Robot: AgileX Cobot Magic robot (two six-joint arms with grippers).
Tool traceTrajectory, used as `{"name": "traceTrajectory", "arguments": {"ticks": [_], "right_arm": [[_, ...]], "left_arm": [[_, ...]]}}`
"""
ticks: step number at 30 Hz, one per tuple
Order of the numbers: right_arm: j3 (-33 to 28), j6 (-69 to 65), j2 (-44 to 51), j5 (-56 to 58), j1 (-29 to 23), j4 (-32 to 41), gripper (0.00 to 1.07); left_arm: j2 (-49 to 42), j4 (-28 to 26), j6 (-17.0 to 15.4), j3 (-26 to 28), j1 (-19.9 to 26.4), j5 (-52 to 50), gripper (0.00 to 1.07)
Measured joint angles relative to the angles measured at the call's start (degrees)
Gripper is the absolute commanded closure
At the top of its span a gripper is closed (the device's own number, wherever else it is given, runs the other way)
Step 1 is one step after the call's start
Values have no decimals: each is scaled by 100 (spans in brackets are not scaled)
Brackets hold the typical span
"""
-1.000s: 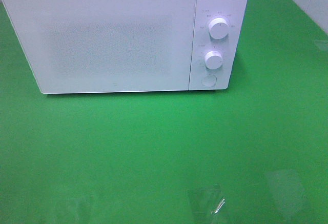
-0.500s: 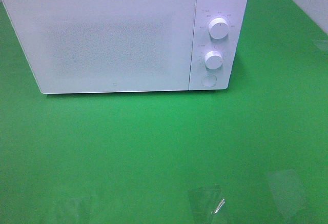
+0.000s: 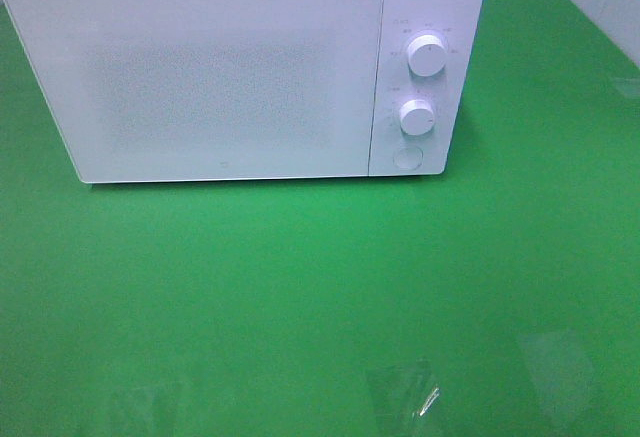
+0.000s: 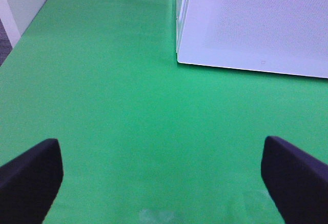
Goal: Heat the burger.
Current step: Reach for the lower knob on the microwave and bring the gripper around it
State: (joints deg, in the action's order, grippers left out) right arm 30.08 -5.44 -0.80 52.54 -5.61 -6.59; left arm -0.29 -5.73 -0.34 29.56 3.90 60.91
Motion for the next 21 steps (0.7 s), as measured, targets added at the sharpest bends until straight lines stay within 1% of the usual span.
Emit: {"name": "traceTrajectory", "arguments": {"ticks": [3,4,7,8,9,11,14,15,18,19,20,21], "right_arm": [[29,6,-74,-103,0,0,26],[69,6,-350,-413,0,0,26],[86,6,-596,-676,0,0,27],[86,6,-819,-991,0,0,28],[86,6,-819,-991,0,0,28],[86,6,-1289,-1742,0,0,33],[86,6,-1392,-1902,0,0,33],[86,6,-1599,-2263,0,0,34],[86,6,-1851,-2601,0,0,33],[86,6,-2149,-2853,0,0,32],[86,6,-2149,-2853,0,0,32],[86,6,-2424,-3060,0,0,29]], "left_arm": [[0,0,0,0,0,0,6],[0,0,0,0,0,0,6],[0,0,0,0,0,0,6],[0,0,0,0,0,0,6],[0,0,0,0,0,0,6],[0,0,0,0,0,0,6],[0,0,0,0,0,0,6],[0,0,0,0,0,0,6],[0,0,0,0,0,0,6],[0,0,0,0,0,0,6],[0,0,0,0,0,0,6],[0,0,0,0,0,0,6]]}}
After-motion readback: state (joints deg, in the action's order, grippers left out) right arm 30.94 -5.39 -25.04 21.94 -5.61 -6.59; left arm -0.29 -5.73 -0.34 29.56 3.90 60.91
